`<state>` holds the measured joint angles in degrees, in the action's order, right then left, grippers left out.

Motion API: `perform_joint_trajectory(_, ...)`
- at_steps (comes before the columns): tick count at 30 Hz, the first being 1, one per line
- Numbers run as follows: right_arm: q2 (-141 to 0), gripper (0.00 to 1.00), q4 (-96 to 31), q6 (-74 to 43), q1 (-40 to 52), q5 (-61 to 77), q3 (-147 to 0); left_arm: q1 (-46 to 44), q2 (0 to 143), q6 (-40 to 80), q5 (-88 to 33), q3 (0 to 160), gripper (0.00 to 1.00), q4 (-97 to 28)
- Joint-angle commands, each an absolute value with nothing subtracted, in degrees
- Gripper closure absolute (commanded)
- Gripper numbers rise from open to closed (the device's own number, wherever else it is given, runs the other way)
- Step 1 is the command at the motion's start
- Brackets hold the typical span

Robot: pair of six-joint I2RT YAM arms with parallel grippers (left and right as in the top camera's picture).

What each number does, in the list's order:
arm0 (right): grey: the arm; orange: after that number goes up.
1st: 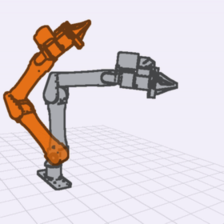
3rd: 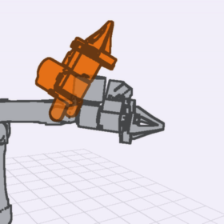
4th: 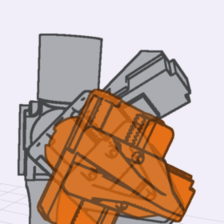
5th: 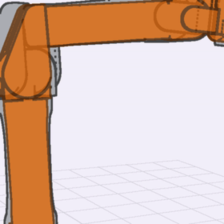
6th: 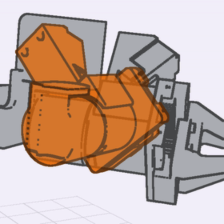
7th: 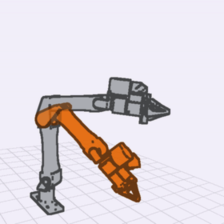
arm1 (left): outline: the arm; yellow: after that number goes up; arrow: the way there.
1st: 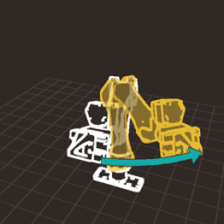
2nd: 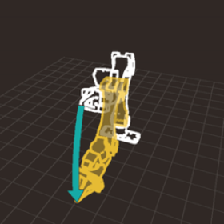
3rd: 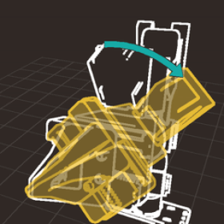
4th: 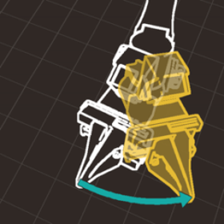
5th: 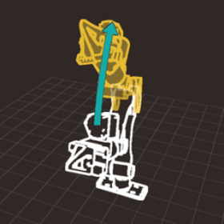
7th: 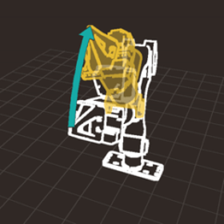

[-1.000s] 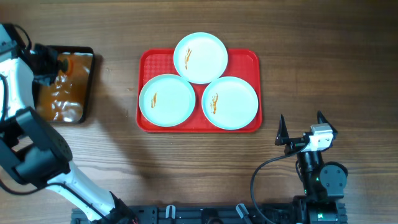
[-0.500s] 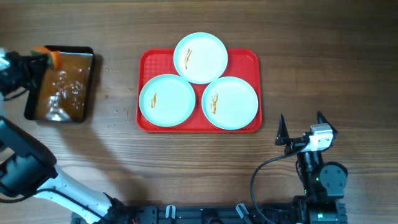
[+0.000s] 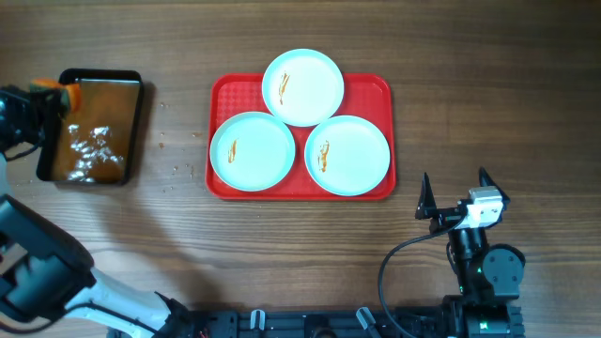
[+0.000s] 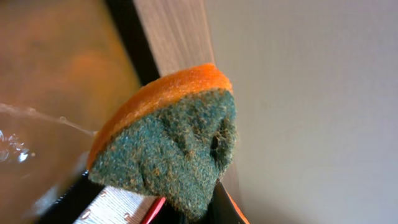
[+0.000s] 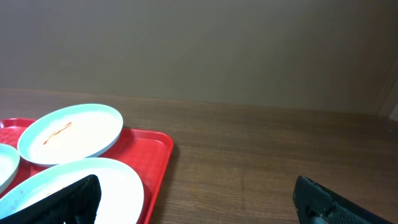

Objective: Clean dirty plates on tray and stack at the side
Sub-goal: 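Lift the sponge from the water with the left gripper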

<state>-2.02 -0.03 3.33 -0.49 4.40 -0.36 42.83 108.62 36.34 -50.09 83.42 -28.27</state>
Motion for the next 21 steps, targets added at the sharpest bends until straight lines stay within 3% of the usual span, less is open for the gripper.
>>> perform_joint_trajectory(1, -1.7, 0.0, 0.1, 4.1, -0.8, 3.8, -0.3, 39.4, 108.7, 31.4, -39.9, 82.1, 0.96, -28.7)
perform_joint_trajectory(4, -1.7, 0.0, 0.1, 4.1, -0.8, 3.8, -0.3, 36.9, 114.1, 30.2, -33.7, 79.3, 0.96, -28.1)
perform_joint_trajectory(7, -1.7, 0.0, 0.1, 4.1, -0.8, 3.8, -0.3, 36.9, 115.2, 29.8, -35.8, 79.7, 0.96, -28.1)
perform_joint_trajectory(13, -1.7, 0.0, 0.1, 4.1, -0.8, 3.8, -0.3, 37.4, 101.3, 28.7, -37.4, 84.5, 0.96, -27.4)
perform_joint_trajectory(15, -1.7, 0.0, 0.1, 4.1, -0.8, 3.8, -0.3, 35.7, 99.2, 26.0, -31.3, 84.5, 0.96, -27.9)
perform_joint_trajectory(21, -1.7, 0.0, 0.1, 4.1, -0.8, 3.8, -0.3, 32.9, 112.0, 25.6, -27.0, 79.7, 0.96, -27.1)
